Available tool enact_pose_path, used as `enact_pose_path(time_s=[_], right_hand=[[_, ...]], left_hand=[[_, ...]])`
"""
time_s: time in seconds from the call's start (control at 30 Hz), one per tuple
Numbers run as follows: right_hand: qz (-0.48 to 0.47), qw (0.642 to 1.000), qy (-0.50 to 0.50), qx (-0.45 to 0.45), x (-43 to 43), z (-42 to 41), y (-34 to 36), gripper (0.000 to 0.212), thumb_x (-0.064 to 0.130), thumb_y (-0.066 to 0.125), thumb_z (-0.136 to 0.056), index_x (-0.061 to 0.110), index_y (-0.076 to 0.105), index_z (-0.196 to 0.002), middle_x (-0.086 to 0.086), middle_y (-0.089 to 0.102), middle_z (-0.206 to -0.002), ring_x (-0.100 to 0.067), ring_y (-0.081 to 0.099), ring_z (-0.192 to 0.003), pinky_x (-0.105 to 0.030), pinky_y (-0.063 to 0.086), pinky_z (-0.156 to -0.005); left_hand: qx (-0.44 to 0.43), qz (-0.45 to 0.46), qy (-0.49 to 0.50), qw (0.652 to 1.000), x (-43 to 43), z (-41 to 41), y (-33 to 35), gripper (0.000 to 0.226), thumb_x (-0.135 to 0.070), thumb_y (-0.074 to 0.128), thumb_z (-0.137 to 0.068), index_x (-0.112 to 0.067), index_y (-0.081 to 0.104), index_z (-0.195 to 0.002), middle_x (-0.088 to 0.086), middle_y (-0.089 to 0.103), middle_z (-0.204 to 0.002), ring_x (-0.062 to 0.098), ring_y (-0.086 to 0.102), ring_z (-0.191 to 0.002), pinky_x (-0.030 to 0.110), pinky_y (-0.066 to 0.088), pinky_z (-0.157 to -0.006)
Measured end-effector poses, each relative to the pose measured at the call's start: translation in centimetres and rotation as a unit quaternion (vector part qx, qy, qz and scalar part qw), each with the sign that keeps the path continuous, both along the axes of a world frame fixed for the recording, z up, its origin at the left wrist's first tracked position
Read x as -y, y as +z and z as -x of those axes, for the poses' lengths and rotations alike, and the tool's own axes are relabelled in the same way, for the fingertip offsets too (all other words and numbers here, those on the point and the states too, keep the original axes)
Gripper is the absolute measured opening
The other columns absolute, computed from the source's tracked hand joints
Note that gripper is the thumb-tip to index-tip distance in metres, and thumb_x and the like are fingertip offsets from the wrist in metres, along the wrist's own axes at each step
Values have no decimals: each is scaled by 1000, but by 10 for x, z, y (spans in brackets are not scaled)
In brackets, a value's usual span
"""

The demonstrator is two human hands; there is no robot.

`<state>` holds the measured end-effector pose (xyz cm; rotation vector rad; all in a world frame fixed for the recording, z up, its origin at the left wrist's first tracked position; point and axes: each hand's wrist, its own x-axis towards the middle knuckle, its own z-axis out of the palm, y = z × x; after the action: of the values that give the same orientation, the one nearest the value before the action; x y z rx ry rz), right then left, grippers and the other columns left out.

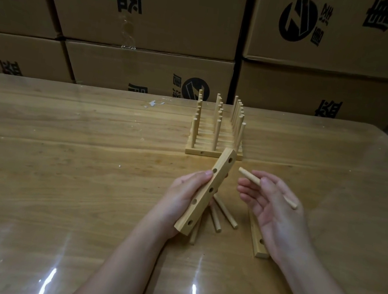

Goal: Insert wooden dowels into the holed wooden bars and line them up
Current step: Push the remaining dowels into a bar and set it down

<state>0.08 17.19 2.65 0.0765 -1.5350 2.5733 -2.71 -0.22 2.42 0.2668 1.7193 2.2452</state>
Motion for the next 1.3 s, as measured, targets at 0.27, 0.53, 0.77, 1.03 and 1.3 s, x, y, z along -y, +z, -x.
enact_pose_path(time_s=[0.27, 0.53, 0.77, 1.03, 1.3], right_hand=[[-5, 1000, -13, -22, 0, 0, 0, 6, 17, 67, -74, 18, 71, -78, -16, 70, -83, -25, 69, -78, -24, 55, -65], [-60, 997, -29, -29, -1, 0, -4, 22, 21, 66, -74, 7, 61, -89, -15, 71, -82, -25, 69, -77, -25, 55, -67], [-110, 991, -58, -44, 0, 1, -2, 19, 22, 64, -75, 8, 60, -87, -13, 71, -79, -24, 69, -75, -24, 54, -64], [-158, 984, -70, -52, -3, -1, -1, 7, 11, 61, -83, 6, 61, -87, -11, 71, -78, -22, 69, -72, -21, 53, -62], [-182, 979, -73, -49, -5, 0, -1, 1, 11, 61, -85, 10, 63, -86, -10, 71, -78, -21, 69, -72, -21, 53, -62]], left_hand=[[-35, -8, -9, 999, -3, -2, 1, 31, -39, 67, -77, -34, 72, -108, -1, 71, -82, 4, 61, -60, 17, 50, -56], [-23, -12, -14, 1000, -4, -3, 2, 29, -34, 64, -78, -35, 73, -106, -2, 72, -80, 4, 61, -58, 16, 50, -55], [-20, -6, -4, 1000, -7, -4, 3, 30, -32, 65, -76, -32, 73, -105, -2, 72, -78, 3, 60, -58, 15, 50, -55], [-32, 10, 3, 999, -7, -6, 5, 31, -30, 64, -75, -32, 71, -105, -6, 72, -77, 1, 61, -58, 14, 49, -55], [-28, 25, 8, 999, -8, -7, 6, 28, -36, 65, -75, -40, 74, -100, -8, 73, -84, 0, 63, -67, 13, 49, -58]])
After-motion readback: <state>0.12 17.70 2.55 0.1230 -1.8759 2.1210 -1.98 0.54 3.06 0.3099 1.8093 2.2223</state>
